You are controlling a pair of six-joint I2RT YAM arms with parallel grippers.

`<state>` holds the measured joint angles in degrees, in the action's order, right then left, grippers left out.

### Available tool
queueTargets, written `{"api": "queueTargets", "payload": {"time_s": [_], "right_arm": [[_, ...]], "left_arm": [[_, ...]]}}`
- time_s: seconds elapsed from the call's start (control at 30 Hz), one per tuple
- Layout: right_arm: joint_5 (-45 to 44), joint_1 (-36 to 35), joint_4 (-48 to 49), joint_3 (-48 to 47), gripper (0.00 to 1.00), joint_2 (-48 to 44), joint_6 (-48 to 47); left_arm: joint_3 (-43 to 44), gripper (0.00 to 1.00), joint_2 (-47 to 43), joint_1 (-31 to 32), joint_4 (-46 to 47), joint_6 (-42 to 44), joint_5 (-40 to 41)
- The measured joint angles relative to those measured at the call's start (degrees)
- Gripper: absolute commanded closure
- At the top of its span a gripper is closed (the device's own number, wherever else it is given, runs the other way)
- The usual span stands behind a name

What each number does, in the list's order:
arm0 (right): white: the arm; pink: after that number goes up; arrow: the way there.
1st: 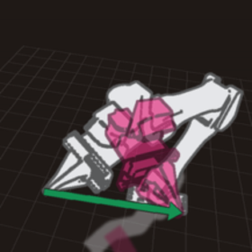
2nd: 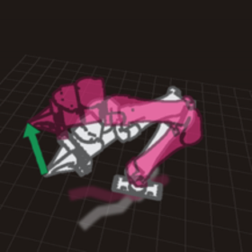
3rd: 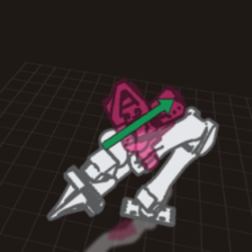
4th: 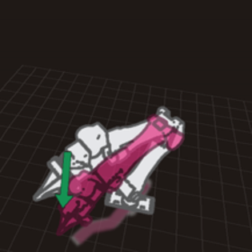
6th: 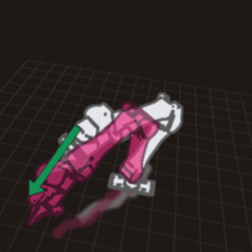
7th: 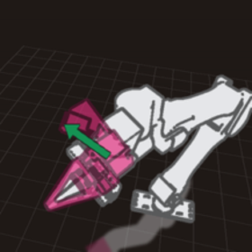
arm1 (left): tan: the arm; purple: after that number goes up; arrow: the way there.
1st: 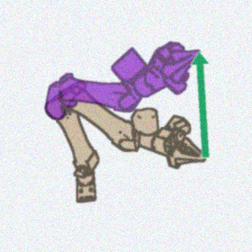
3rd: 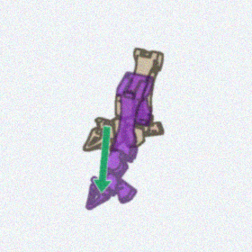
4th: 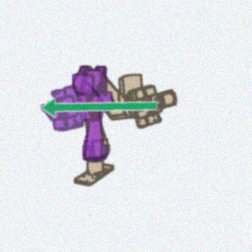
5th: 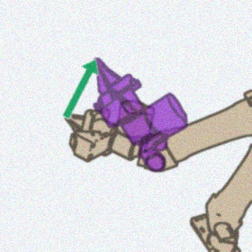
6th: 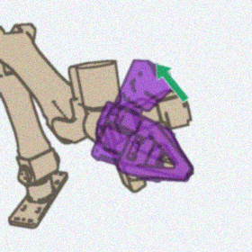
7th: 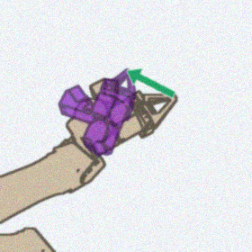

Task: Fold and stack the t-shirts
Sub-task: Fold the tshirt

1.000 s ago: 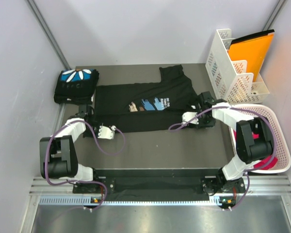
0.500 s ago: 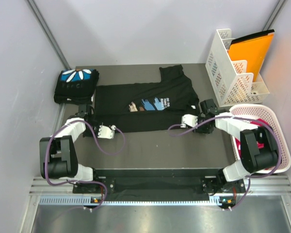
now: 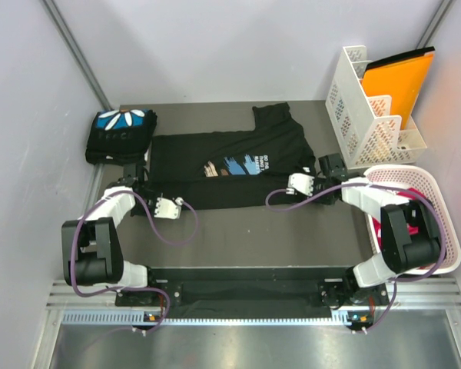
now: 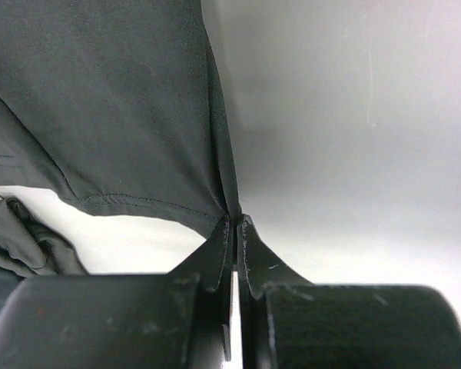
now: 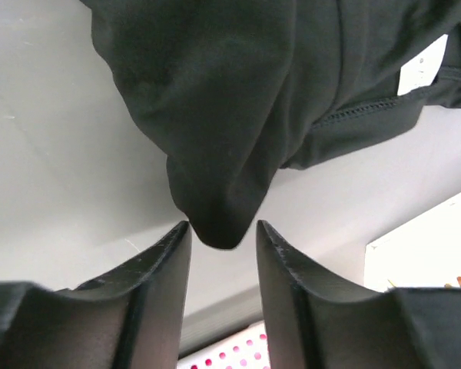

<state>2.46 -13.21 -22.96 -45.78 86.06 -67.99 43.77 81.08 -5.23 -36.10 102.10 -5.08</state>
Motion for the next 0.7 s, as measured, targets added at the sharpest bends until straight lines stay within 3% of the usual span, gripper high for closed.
{"api": "queueTargets", "payload": {"time_s": [0.1,0.2,0.4,0.7], "right_arm": [[-0.26,0.0,-2.05,-0.76,0.41,-0.7,-1.81],[-0.22,-0.02,-5.38,-0.7,0.39,-3.93,-4.66],[0.42,-1.6,-7.98,-0.33,0.39,-10.71,-7.45],[0.17,-10.91,-5.31,1.92,0.39,-6.16,-6.27]], "left_arm": [[0.0,1.0,-0.07,0.0,-0.09,0.02,-0.02],[0.02,1.0,-0.35,0.0,-0.07,0.02,-0.11],[0.02,1.0,-0.37,0.0,-0.09,-0.02,-0.44],[0.07,1.0,-0.59,0.0,-0.09,-0.02,-0.72]]}}
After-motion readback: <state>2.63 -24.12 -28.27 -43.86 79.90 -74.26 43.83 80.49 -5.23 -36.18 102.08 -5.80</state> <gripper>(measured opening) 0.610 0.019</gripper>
